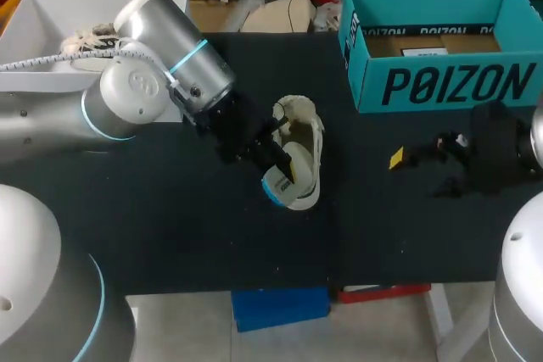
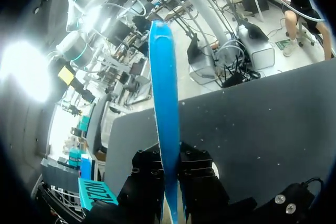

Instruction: Take the shoe out of the shoebox, open the shoe tongue, remove and reinsert the insole, then place the shoe into the shoebox

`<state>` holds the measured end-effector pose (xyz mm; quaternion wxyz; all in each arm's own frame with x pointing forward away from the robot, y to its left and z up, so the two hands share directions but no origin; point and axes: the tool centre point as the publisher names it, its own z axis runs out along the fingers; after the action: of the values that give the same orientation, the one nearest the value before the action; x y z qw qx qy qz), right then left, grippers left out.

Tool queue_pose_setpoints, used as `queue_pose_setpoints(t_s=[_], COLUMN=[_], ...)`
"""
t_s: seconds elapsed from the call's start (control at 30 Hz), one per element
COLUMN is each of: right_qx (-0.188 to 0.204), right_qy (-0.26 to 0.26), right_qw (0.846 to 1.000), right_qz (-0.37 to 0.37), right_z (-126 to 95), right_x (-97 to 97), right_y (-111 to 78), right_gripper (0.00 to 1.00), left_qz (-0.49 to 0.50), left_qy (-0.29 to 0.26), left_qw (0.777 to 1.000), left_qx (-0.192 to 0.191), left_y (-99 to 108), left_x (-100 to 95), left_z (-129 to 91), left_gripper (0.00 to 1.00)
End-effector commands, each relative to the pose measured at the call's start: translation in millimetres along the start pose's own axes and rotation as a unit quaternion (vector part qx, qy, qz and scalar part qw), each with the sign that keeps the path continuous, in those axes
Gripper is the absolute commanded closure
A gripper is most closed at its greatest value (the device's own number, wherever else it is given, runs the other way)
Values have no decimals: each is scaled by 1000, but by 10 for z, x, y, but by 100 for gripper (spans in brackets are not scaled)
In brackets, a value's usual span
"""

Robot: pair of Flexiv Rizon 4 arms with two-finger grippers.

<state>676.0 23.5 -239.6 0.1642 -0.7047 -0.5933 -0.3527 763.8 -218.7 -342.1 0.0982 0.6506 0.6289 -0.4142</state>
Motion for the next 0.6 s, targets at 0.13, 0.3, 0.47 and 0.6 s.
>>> queue_pose_setpoints(t_s=[0.13,0.3,0.47,0.6], right_qx=[0,0,0,0], right_qy=[-1,-1,-1,-1], right_qw=[1000,1000,1000,1000], right_qz=[1,1,1,1], right_z=[2,2,2,2], right_x=[6,6,6,6], right_y=[0,0,0,0], right_gripper=[0,0,0,0], left_qz=[-13,-28,-41,-46], left_qy=[-14,-34,-46,-52], left_qw=[1000,998,997,995], left_qx=[-17,-38,-55,-72], left_y=[302,477,612,697], left_x=[3,40,84,98], left_z=[143,136,136,131], left_gripper=[100,100,100,87])
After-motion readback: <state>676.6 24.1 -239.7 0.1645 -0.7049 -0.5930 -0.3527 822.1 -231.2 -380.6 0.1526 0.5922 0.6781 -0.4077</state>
